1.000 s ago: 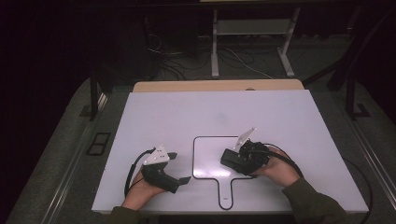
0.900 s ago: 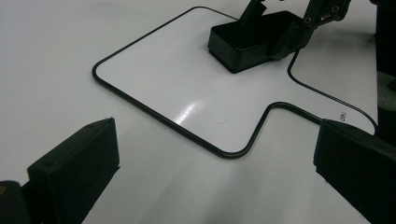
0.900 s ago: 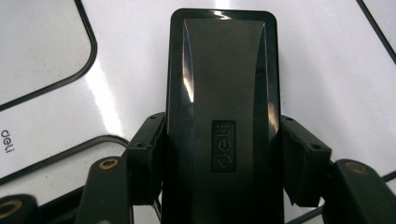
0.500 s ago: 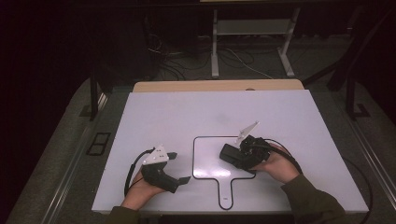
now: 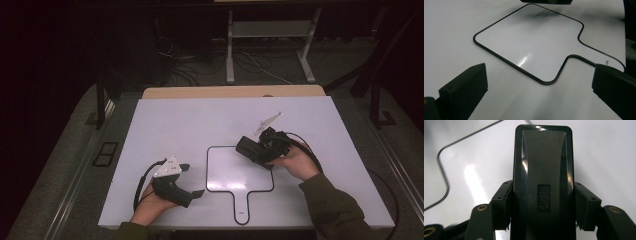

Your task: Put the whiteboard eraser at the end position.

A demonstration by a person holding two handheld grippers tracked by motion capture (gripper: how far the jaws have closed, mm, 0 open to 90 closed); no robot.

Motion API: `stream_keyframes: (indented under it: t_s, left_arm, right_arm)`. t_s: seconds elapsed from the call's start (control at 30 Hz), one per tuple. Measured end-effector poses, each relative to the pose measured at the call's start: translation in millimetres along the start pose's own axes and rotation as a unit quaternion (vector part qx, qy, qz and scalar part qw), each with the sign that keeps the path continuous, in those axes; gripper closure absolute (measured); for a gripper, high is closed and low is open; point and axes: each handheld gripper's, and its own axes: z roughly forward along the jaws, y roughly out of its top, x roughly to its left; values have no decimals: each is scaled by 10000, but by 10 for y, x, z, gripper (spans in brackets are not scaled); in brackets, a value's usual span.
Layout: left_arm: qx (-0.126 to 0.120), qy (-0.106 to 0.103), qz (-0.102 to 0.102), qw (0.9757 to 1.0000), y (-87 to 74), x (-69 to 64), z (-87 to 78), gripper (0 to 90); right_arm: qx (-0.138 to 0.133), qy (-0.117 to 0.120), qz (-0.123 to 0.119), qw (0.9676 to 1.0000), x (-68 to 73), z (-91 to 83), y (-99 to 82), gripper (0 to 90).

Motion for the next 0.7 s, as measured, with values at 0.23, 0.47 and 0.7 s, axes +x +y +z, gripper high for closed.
stream_keyframes:
  t_s: [0.23,0.47,0.7]
  left_arm:
    - [-29,-27,-15,10000,7,-6,15,0]
    - [-50,-42,-34,10000,12,-16,37,0]
    - [-4,-60,21,10000,17,-26,42,0]
  right_arm:
    - [-116,-147,213,9996,-209,10,216,388]
    - [-109,-234,410,9988,-443,121,410,388]
    - [-23,-326,553,9979,-677,285,578,387]
